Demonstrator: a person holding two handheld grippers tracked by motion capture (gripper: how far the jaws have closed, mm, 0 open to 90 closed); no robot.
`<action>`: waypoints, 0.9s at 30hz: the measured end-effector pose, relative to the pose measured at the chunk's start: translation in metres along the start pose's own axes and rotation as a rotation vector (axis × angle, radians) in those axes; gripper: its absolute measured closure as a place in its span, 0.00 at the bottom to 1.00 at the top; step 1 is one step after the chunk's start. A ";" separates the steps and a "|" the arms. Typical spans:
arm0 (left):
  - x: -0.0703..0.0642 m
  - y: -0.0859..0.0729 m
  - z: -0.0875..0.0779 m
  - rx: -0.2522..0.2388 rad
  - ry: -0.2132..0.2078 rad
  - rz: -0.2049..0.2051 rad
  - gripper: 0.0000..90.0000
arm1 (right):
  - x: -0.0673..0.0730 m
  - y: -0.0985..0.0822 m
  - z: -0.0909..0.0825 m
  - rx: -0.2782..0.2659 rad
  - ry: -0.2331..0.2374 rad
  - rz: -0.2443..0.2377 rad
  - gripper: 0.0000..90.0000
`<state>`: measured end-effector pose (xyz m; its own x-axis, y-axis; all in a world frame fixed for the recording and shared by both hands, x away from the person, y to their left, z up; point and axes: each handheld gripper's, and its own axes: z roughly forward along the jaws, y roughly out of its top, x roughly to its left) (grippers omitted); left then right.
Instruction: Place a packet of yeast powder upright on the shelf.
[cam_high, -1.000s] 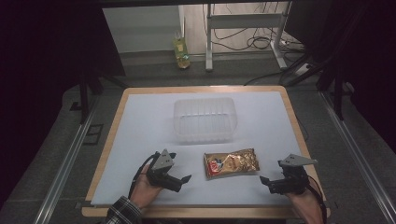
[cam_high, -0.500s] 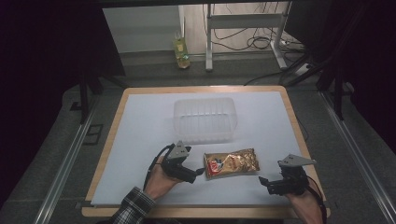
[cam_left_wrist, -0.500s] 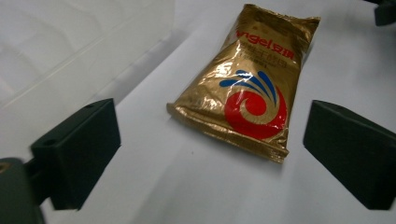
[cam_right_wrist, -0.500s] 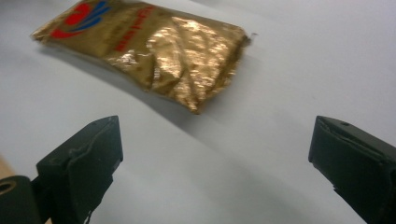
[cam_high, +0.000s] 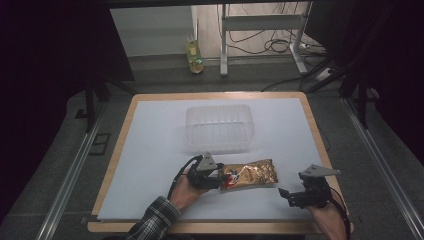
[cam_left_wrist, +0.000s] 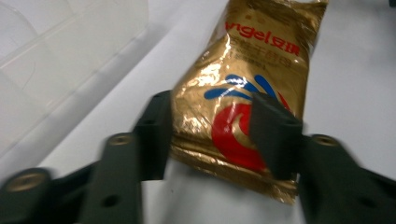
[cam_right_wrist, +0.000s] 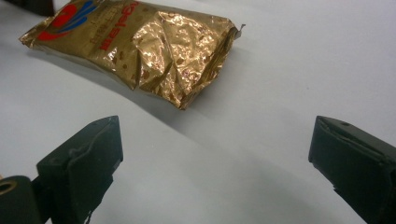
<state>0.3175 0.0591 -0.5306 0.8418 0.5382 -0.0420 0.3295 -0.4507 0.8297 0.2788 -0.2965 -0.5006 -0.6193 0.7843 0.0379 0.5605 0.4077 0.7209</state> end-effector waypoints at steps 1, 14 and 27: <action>0.001 0.000 0.001 -0.006 -0.009 -0.005 0.71 | 0.000 0.000 0.001 0.003 -0.002 0.000 0.04; -0.003 -0.001 0.008 0.027 -0.044 0.023 1.00 | 0.000 0.001 0.004 0.021 0.005 -0.008 0.04; -0.009 -0.010 0.009 0.118 0.014 0.072 1.00 | -0.001 0.008 0.006 0.030 0.038 0.009 0.04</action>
<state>0.3108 0.0521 -0.5432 0.8595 0.5106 0.0239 0.3169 -0.5690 0.7588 0.2872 -0.2912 -0.4988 -0.6338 0.7702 0.0711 0.5824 0.4147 0.6992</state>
